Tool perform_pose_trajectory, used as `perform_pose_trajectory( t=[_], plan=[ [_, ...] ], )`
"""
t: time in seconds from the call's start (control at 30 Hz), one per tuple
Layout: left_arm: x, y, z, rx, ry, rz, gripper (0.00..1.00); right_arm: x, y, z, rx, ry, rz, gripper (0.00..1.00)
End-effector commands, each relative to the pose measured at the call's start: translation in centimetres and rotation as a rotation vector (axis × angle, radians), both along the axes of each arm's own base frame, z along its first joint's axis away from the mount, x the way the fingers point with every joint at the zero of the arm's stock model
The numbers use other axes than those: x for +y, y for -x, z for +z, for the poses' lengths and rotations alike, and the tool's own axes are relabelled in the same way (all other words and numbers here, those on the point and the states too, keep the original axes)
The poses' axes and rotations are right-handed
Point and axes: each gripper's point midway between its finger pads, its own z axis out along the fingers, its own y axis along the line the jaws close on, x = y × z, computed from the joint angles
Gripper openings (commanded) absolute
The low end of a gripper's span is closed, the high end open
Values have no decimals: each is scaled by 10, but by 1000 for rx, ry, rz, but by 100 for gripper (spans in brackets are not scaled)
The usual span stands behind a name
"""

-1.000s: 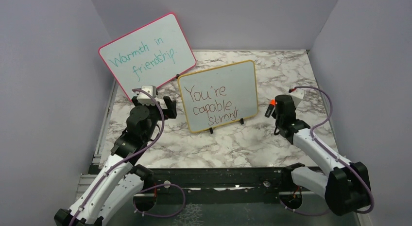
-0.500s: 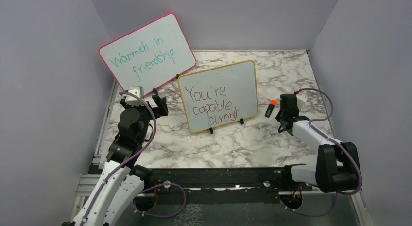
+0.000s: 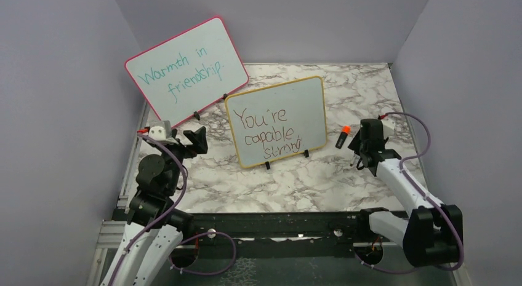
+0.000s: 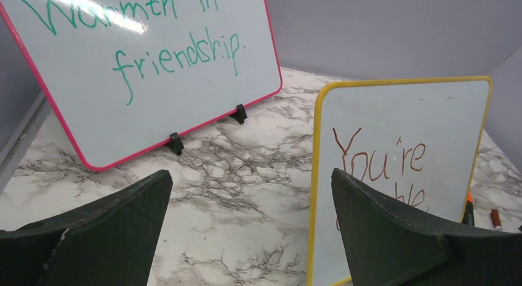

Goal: Write a sentence on the whiteboard
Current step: Reset both arms

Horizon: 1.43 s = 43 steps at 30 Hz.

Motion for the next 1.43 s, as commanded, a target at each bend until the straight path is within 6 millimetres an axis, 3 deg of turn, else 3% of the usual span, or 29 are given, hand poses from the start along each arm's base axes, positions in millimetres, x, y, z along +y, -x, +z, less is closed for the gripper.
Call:
perform_pose_trajectory(
  t=[0.0, 0.13, 0.33, 0.4, 0.5, 0.57, 0.73, 1.4],
  plan=[
    [14, 13, 9, -40, 46, 54, 99, 2, 3, 53, -99, -27, 8, 57],
    [35, 24, 13, -63, 187, 169, 99, 4, 12, 111, -245, -33, 47, 61],
    [41, 40, 27, -96, 167, 163, 99, -3, 51, 209, -532, 53, 108, 70],
    [42, 45, 31, -117, 167, 154, 99, -3, 64, 234, -627, 98, 146, 79],
    [41, 54, 38, -158, 166, 129, 99, -4, 82, 255, -715, 139, 174, 99],
    [41, 59, 44, -192, 178, 114, 99, -5, 90, 258, -733, 170, 192, 100],
    [36, 70, 56, -271, 186, 63, 99, -5, 96, 246, -776, 193, 204, 100],
    [37, 73, 57, -298, 123, 58, 99, 2, 101, 241, -860, 211, 246, 100]
  ],
)
